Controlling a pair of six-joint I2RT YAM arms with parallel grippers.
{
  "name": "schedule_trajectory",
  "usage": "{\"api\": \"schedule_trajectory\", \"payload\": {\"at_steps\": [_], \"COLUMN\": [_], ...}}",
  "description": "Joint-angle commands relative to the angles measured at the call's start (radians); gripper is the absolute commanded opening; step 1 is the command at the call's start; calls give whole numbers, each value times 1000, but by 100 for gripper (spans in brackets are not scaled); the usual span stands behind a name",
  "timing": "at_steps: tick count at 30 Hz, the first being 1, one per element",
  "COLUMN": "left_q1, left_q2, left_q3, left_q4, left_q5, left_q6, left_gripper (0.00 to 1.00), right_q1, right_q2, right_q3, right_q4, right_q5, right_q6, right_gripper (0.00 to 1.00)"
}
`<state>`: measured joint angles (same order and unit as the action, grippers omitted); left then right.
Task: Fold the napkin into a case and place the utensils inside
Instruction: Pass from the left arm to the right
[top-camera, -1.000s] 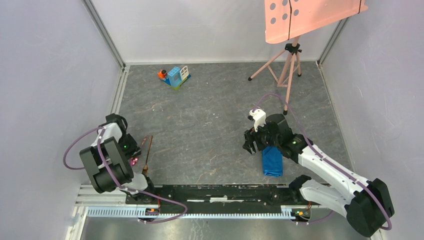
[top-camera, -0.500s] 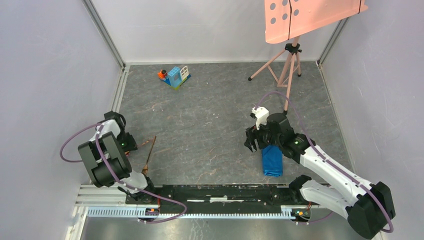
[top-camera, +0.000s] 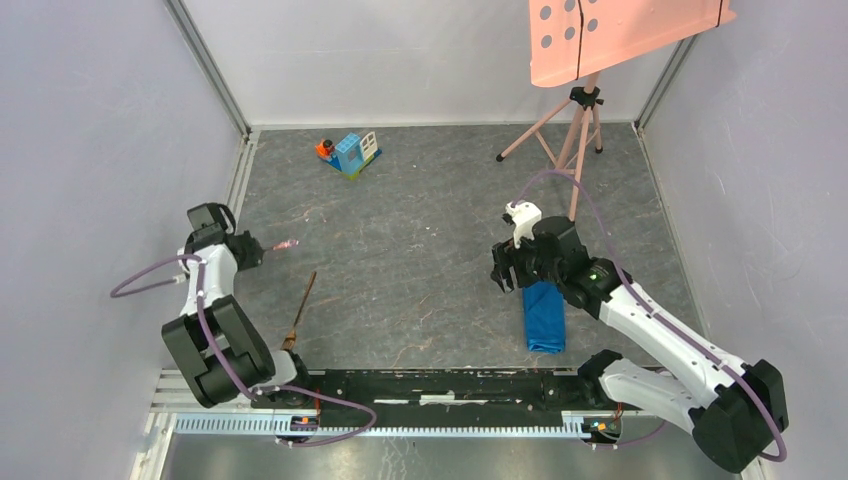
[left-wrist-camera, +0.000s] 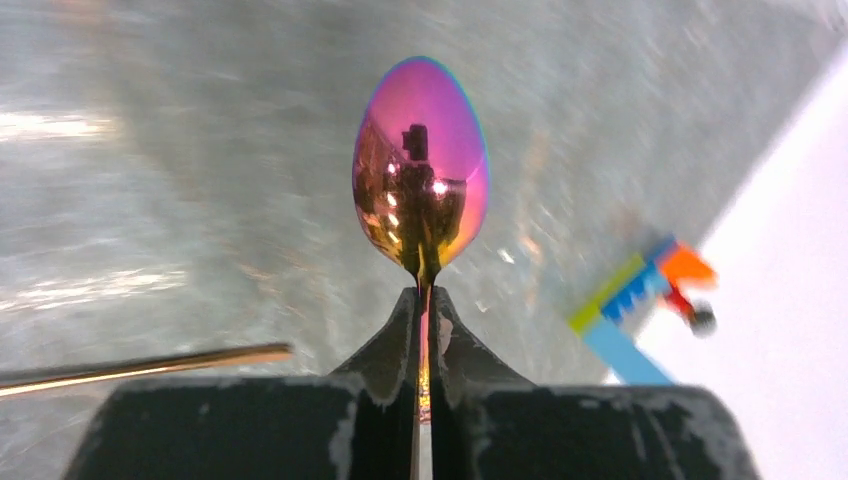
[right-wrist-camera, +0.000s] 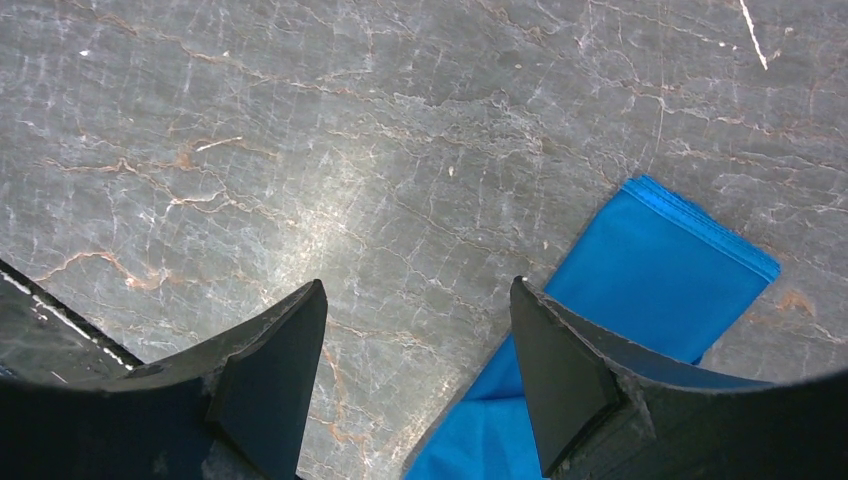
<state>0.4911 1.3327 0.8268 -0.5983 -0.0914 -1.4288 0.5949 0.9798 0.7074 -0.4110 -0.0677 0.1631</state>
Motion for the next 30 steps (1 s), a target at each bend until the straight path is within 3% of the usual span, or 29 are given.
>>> {"api": "schedule_trajectory", "payload": {"at_steps": [1, 4, 6, 12, 17, 22, 25, 30], "left_q1": [-75, -240, -374, -746, -904, -998, -1039, -1060], "left_q2": [-47, -54, -35, -45, -49, 12, 50, 77], "left_q3": [86, 68, 97, 52, -16, -41, -22, -18], "left_q4": [365, 794, 972, 1464, 1708, 2057, 2120, 2093], "left_q5": [389, 720, 882, 1146, 1197, 1195, 1183, 1128], "left_q6": [329, 422, 456, 460, 407, 185, 136, 148], "left_gripper": [2, 2, 2, 2, 2, 2, 2, 2], "right_q1": [4, 3, -4, -65, -88, -87, -85, -63], "right_q2": [33, 56, 66, 27, -52, -106, -105, -120], "right_q3": [85, 119, 143, 184, 165, 8, -60, -45], "right_q4": [-15, 2, 33, 263, 477, 903, 1134, 1072], "right_q5": [29, -20, -92, -408, -518, -610, -638, -596], "right_q6": [-4, -21, -30, 64, 226, 521, 678, 635], "right_gripper": [74, 75, 80, 83, 83, 83, 83, 87]}}
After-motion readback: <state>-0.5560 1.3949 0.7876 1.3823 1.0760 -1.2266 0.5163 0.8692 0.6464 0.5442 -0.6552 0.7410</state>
